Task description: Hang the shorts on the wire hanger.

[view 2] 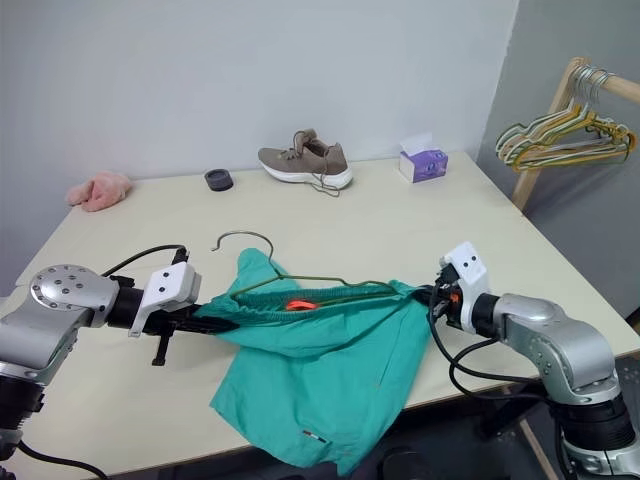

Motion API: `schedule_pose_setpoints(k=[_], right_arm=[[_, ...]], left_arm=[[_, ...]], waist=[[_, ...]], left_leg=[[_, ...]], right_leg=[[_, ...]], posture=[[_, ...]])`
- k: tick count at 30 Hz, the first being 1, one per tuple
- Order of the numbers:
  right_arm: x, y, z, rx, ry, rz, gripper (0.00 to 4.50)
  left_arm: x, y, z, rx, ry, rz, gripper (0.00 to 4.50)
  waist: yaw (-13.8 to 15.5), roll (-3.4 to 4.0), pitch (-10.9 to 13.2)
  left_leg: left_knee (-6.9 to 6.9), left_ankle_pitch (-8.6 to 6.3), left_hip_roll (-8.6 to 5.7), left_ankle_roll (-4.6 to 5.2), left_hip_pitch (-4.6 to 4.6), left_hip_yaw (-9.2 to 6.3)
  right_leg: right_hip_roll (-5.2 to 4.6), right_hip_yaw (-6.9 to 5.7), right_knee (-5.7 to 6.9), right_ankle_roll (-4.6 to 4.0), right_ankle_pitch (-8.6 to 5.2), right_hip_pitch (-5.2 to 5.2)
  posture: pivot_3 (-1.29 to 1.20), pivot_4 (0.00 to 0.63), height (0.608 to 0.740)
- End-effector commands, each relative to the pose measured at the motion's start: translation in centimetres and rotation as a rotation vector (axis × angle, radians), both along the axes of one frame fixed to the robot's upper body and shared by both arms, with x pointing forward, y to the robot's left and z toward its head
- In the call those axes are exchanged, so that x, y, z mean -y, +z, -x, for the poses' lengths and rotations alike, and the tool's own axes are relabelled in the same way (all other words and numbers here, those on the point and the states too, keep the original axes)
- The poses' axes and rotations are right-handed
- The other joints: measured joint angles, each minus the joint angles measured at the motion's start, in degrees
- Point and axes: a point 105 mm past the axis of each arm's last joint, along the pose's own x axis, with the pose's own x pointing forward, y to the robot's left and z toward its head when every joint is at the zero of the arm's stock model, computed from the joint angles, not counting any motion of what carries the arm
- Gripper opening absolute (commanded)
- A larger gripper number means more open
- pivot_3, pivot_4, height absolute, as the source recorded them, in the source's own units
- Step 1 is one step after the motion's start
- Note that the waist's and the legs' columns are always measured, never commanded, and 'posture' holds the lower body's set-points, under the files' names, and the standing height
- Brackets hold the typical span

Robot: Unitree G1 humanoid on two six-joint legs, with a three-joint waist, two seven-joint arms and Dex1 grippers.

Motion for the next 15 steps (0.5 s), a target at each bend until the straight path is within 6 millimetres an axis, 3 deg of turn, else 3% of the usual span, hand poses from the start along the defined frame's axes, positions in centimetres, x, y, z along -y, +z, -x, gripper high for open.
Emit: schedule_pose_setpoints(k=[1, 5, 10, 15], right_arm=[[3.3, 2.5, -1.0, 0.098, -0.131, 0.037, 0.03], [1.7, 3.1, -0.2, 0.118, -0.042, 0.029, 0.03], [-0.4, 3.2, 0.6, 0.117, 0.033, 0.021, 0.03], [-1.4, 4.3, 0.8, 0.163, 0.087, 0.046, 0.03]], left_arm=[[-2.2, -0.1, -0.1, -0.010, 0.068, -0.084, 0.00], [-2.1, -0.1, -0.6, 0.014, 0.092, -0.060, 0.00], [-0.1, 0.4, -0.6, -0.009, 0.074, 0.060, 0.00], [-0.1, -0.2, 0.0, -0.032, 0.049, 0.027, 0.00]], waist=[[0.0, 0.00, 0.0], [0.0, 0.01, 0.0], [0.0, 0.00, 0.0], [0.0, 0.00, 0.0]], left_leg=[[0.00, 0.00, 0.00, 0.00, 0.00, 0.00], [0.00, 0.00, 0.00, 0.00, 0.00, 0.00], [0.01, 0.00, 0.00, 0.00, 0.00, -0.01], [0.00, 0.00, 0.00, 0.00, -0.01, -0.01]], right_leg=[[0.00, -0.01, 0.00, 0.00, 0.00, 0.00], [0.00, 0.00, 0.00, 0.00, 0.00, 0.00], [0.00, -0.01, 0.00, 0.00, 0.00, 0.00], [0.00, 0.00, 0.00, 0.00, 0.00, 0.00]], posture=[[-0.21, 0.000, 0.740], [-0.21, 0.000, 0.740], [-0.21, 0.000, 0.740], [-0.21, 0.000, 0.740]])
